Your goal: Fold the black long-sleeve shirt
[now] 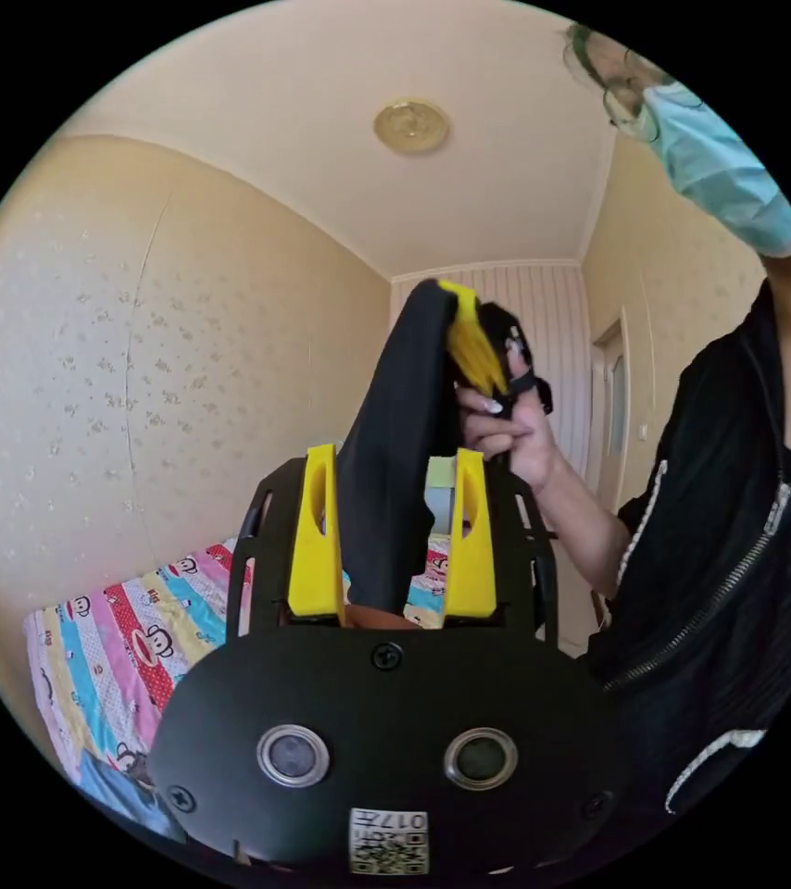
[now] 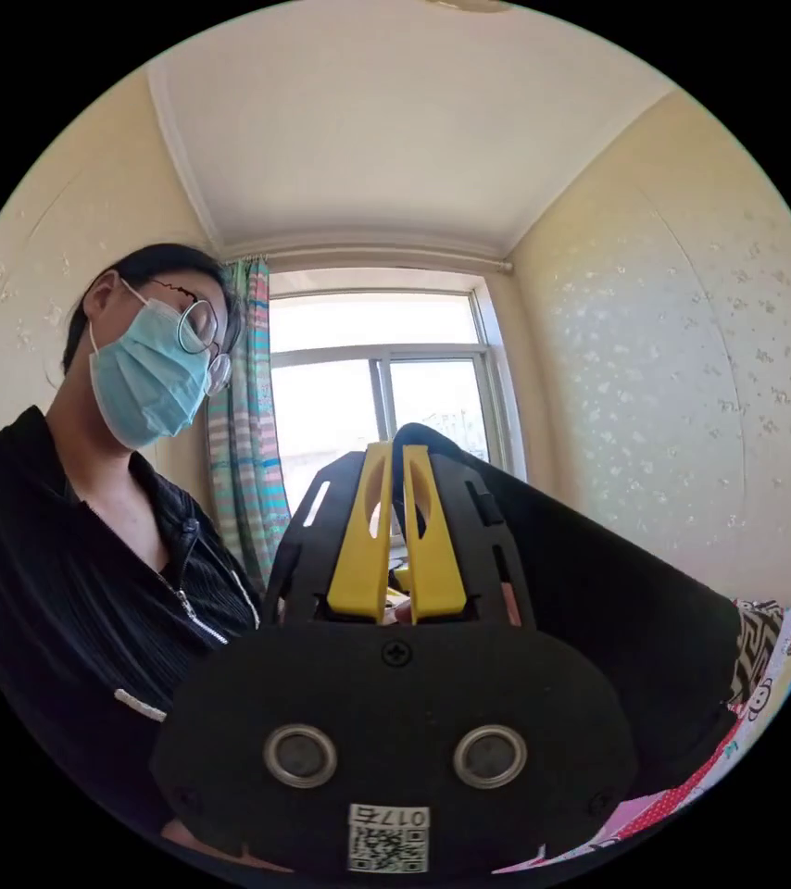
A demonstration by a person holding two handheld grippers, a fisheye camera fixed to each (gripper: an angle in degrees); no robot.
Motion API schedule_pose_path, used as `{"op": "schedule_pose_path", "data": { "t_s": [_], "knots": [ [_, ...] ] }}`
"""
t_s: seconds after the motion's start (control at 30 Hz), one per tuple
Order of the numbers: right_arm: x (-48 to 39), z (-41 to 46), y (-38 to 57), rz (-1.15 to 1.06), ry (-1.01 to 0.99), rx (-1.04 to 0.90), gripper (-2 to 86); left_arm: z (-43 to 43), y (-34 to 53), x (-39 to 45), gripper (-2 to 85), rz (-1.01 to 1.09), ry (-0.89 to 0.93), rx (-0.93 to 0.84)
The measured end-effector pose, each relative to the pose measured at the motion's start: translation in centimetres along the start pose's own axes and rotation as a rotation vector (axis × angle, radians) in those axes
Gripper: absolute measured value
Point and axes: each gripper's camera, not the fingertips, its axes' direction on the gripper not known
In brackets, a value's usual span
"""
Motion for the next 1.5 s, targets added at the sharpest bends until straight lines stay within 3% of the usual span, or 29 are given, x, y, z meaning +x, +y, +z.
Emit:
{"op": "schedule_pose_path", "data": {
  "t_s": [0.07, 0.1, 0.3, 0.4, 0.53, 0.63, 0.73, 0.8, 0.93, 1.1, 1.17, 1.27, 1.33, 1.5],
  "knots": [
    [-1.2, -1.4, -1.9, -0.002, -0.025, -0.07, 2.0, 3.2, -1.7, 0.3, 14.2, 0.011, 0.02, -0.009],
    [-1.6, -1.8, -2.2, -0.013, -0.006, -0.082, 2.0, 4.8, -2.8, 0.3, 11.6, 0.008, 0.114, -0.005],
    [-5.1, -7.0, -1.7, -0.074, 0.323, -0.149, 2.6, 8.6, -4.6, -3.5, 5.0, -0.279, 0.251, -0.076],
    [-4.5, -10.7, 0.8, -0.008, 0.335, -0.06, 2.8, 7.8, -4.9, -4.8, 5.0, -0.386, 0.447, -0.016],
    [-5.8, -16.0, 5.4, 0.001, 0.22, 0.183, 2.9, 5.7, -7.6, -4.9, 5.0, -0.364, 0.418, 0.073],
    [-8.0, -18.8, 9.1, 0.032, 0.373, 0.262, 5.1, 4.1, -9.5, -6.2, 5.0, -0.366, 0.501, 0.191],
    [-9.1, -18.4, 12.9, 0.098, 0.517, 0.198, 11.1, 3.7, -10.9, -8.2, 5.0, -0.395, 0.655, 0.286],
    [-9.3, -17.2, 14.9, 0.113, 0.511, 0.181, 13.1, 3.9, -11.7, -9.4, 5.0, -0.411, 0.736, 0.32],
    [-11.5, -13.1, 15.9, -0.014, 0.56, 0.259, 16.6, 4.9, -11.8, -10.5, 5.0, -0.425, 0.792, 0.314],
    [-12.1, -7.5, 14.2, -0.171, 0.712, 0.105, 11.2, 8.8, -9.7, -11.7, 5.0, -0.544, 0.859, 0.201],
    [-10.6, -6.0, 13.7, -0.154, 0.559, -0.016, 4.7, 10.1, -7.9, -13.0, 5.1, -0.67, 0.873, 0.151],
    [-9.3, -7.3, 13.7, -0.026, 0.511, 0.131, 3.7, 9.9, -3.8, -15.7, 6.0, -0.836, 0.823, 0.153],
    [-8.5, -7.6, 13.0, 0.01, 0.445, 0.135, 3.5, 8.5, -2.2, -16.4, 7.9, -0.774, 0.738, 0.131],
    [-9.7, -5.4, 10.1, -0.057, 0.664, 0.048, 3.1, 4.2, 2.0, -15.3, 10.5, -0.731, 0.456, 0.059]
  ]
}}
